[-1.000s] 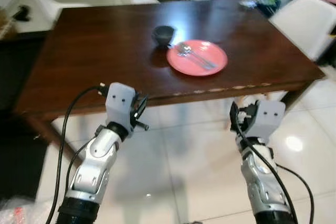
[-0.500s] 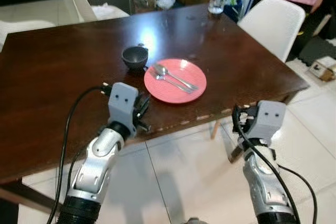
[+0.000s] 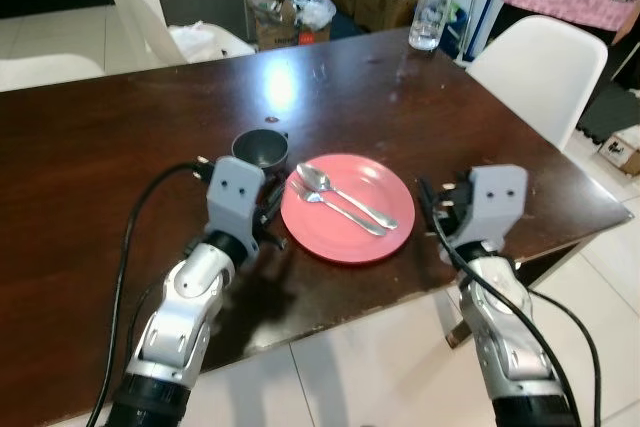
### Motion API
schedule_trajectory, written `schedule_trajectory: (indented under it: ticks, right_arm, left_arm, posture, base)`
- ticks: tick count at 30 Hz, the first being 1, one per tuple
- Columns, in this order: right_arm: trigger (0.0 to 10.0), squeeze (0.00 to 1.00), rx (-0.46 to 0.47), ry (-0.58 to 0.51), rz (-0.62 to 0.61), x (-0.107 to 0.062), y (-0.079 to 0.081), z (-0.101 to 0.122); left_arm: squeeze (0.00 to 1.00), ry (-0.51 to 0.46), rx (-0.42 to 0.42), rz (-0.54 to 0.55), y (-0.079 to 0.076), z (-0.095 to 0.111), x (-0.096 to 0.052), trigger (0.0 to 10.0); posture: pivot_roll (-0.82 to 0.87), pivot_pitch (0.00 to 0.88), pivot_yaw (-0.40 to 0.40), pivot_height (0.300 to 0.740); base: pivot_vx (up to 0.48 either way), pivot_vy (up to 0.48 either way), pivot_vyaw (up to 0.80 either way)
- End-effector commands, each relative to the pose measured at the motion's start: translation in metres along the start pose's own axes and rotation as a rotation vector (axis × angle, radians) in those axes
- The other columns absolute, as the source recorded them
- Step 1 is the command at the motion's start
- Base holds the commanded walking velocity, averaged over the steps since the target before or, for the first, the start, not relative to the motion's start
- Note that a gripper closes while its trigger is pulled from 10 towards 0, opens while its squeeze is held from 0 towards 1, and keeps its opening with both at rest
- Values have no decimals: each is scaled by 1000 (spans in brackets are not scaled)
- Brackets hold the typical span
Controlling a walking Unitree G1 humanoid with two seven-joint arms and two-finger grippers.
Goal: Setting the table
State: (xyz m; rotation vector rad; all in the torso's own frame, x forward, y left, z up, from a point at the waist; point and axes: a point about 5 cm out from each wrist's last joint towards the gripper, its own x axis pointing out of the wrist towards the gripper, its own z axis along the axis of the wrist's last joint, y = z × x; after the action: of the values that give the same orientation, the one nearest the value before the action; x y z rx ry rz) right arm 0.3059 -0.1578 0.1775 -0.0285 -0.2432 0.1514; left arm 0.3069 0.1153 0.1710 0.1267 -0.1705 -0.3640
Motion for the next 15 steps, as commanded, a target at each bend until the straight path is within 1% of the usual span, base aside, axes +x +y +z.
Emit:
schedule_trajectory:
  ticks: [1, 2, 4, 5, 6, 7, 8, 9, 12, 13, 14, 15]
  right_arm:
    - [10000, 0, 32, 9, 41, -1, 5, 1]
    - [10000, 0, 32, 9, 41, -1, 5, 1]
    - [10000, 0, 64, 7, 80, 0, 11, 2]
    - [10000, 0, 104, 13, 137, -1, 17, 3]
    - [10000, 0, 104, 13, 137, -1, 17, 3]
    - [10000, 0, 139, 23, 173, -1, 20, 2]
    - [10000, 0, 156, 34, 208, -2, 22, 2]
    - [10000, 0, 165, 44, 241, -4, 24, 3]
    - [10000, 0, 184, 75, 300, -7, 27, 0]
    - [10000, 0, 184, 75, 300, -7, 27, 0]
    - [10000, 0, 182, 96, 347, -9, 30, -2]
    - [10000, 0, 183, 104, 365, -10, 31, -3]
  left_arm:
    - [180, 29, 37, 24, 1, -3, -2, 10000]
    - [180, 29, 37, 24, 1, -3, -2, 10000]
    - [184, 39, 45, 61, 3, -4, -2, 10000]
    - [86, 44, 29, 106, 8, -4, -3, 10000]
    - [86, 44, 29, 106, 8, -4, -3, 10000]
    - [0, 46, 10, 139, 13, -3, -6, 10000]
    - [0, 54, 1, 141, 17, -3, -10, 10000]
    - [0, 70, 19, 148, 24, -3, -15, 10000]
    - [0, 91, 55, 151, 38, -2, -25, 10000]
    - [0, 91, 55, 151, 38, -2, -25, 10000]
    - [0, 110, 109, 128, 44, 0, -30, 10000]
    - [0, 120, 129, 120, 46, 0, -32, 10000]
  posture:
    - [-50, 50, 65, 740]
    - [-50, 50, 65, 740]
    - [-49, 50, 66, 740]
    - [-55, 53, 73, 740]
    - [-55, 53, 73, 740]
    - [-55, 53, 73, 740]
    - [-53, 56, 73, 740]
    - [-48, 60, 74, 740]
    - [-48, 60, 74, 740]
    - [-48, 60, 74, 740]
    - [-37, 64, 72, 740]
    - [-37, 64, 72, 740]
  base:
    - [326, 0, 0]
    - [326, 0, 0]
    - [322, 0, 0]
    - [0, 0, 0]
    - [0, 0, 0]
    - [0, 0, 0]
    - [0, 0, 0]
    - [0, 0, 0]
    - [0, 0, 0]
    - [0, 0, 0]
    - [0, 0, 0]
    - [0, 0, 0]
